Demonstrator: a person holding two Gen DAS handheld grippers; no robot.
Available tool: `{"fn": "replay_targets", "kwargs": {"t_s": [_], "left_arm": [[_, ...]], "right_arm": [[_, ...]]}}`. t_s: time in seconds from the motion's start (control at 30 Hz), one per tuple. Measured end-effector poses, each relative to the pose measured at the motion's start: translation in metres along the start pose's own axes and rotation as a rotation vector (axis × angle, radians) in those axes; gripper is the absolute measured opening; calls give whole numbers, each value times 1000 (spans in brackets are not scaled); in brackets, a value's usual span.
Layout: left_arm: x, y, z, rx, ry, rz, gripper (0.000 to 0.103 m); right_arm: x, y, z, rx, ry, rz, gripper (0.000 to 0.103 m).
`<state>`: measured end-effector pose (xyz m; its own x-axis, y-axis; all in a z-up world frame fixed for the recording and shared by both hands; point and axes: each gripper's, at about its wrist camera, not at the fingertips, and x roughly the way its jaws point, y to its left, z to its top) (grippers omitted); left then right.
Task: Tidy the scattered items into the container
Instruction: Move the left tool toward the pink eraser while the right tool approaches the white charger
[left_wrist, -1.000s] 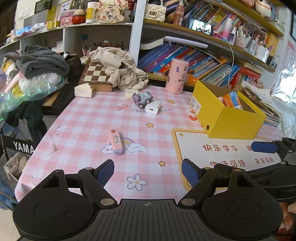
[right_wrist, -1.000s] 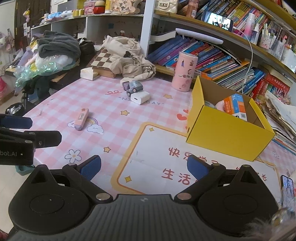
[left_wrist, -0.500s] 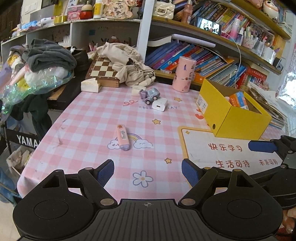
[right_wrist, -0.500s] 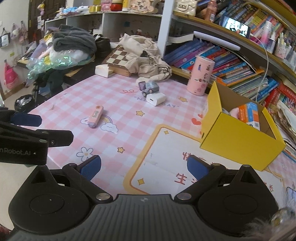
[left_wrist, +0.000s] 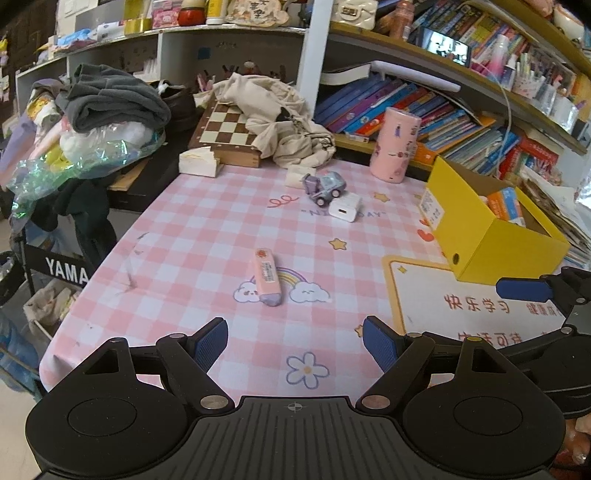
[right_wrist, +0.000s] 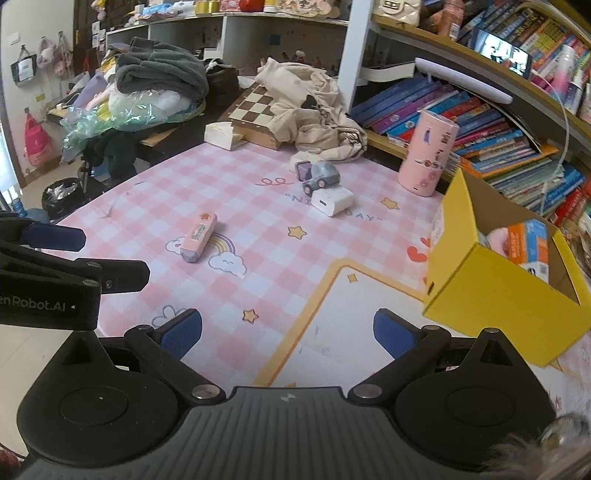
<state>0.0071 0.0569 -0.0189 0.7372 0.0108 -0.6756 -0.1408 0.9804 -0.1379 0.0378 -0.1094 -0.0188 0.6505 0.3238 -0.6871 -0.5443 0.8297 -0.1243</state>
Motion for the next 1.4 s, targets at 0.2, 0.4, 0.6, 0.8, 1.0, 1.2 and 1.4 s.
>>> {"fn": "replay_targets", "kwargs": {"t_s": [0.2,0.4,0.6,0.8,1.0,1.2,1.4], "left_arm": [[13,2,8,-21,10,15,82],[27,3,14,-41,28,36,82],[39,5,19,-53,47,56,82],[52,6,25,-62,58,74,82],[66,5,29,-72,70,78,82],[79,6,33,-80,84,80,82],[88,6,38,-72,88,90,82]], "right_arm": [[16,-5,11,-31,14,26,100],[34,-13,19,-41,38,48,100],[49,-19,25,-43,52,70,100],[64,-28,31,-27,61,78,100],[79,-39,35,-16,78,73,100],[94,-52,42,4,80,56,100],[109,-60,52,16,79,58,100]]}}
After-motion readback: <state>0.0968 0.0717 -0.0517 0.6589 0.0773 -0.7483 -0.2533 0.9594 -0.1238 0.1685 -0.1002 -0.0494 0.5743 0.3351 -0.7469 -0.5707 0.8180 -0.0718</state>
